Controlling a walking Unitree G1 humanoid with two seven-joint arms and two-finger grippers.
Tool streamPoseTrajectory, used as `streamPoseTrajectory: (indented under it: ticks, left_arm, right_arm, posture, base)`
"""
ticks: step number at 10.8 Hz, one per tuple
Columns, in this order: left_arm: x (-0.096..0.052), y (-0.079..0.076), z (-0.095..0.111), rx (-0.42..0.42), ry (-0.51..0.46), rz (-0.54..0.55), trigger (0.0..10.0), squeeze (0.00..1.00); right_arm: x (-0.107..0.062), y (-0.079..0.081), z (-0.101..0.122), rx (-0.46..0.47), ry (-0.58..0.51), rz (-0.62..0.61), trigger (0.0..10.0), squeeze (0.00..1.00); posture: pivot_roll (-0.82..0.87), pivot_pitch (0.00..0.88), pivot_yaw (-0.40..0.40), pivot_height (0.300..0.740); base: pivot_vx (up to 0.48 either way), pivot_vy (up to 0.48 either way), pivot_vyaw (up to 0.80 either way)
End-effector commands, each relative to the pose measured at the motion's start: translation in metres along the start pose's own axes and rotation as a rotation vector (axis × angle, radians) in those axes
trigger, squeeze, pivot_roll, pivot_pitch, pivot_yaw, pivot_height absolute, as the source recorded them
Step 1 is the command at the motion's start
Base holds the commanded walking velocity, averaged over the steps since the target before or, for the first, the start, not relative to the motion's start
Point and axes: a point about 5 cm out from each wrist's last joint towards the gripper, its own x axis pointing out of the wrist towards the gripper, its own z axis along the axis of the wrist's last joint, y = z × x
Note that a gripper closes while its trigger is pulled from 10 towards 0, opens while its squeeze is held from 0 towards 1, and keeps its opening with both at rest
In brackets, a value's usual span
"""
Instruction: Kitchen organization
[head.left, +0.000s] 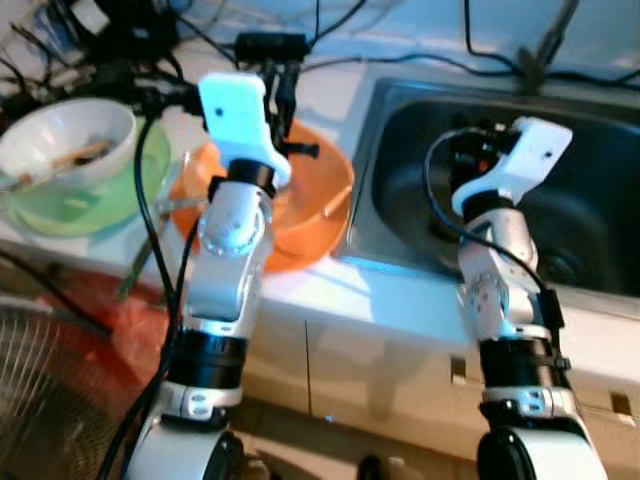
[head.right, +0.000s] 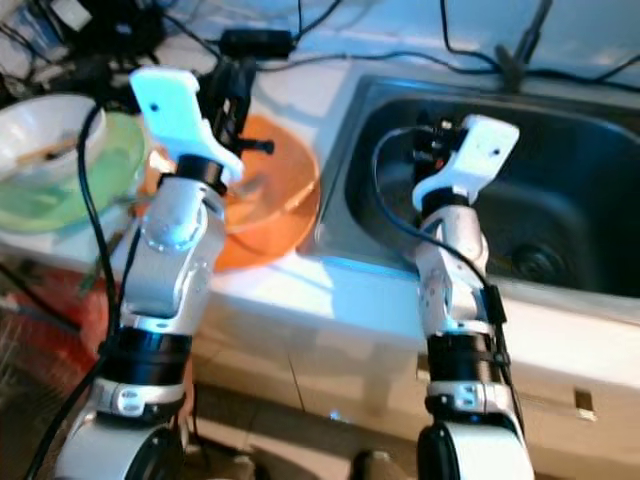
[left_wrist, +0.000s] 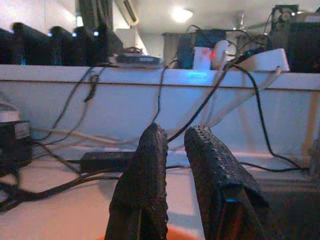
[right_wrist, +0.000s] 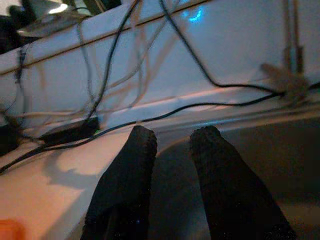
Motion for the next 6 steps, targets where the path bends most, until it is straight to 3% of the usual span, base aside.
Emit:
streamPoseTrajectory:
  ticks: [1, 6]
  left_arm:
    - [-0.0008, 0.0026, 0.0020, 0.000, -0.010, 0.008, 10.0, 0.00]
    - [-0.0023, -0.0011, 0.0007, -0.011, -0.007, -0.013, 10.0, 0.00]
  right_arm:
    - [0.0007, 0.0053, 0.0009, 0.004, -0.006, 0.015, 10.0, 0.00]
    - [0.0000, 0.0065, -0.0018, 0.006, 0.004, 0.026, 10.0, 0.00]
  posture:
    - [0.09, 0.179, 0.034, 0.740]
    - [0.09, 0.166, 0.034, 0.740]
  base:
    - [0.000, 0.000, 0.00]
    - [0.000, 0.000, 0.00]
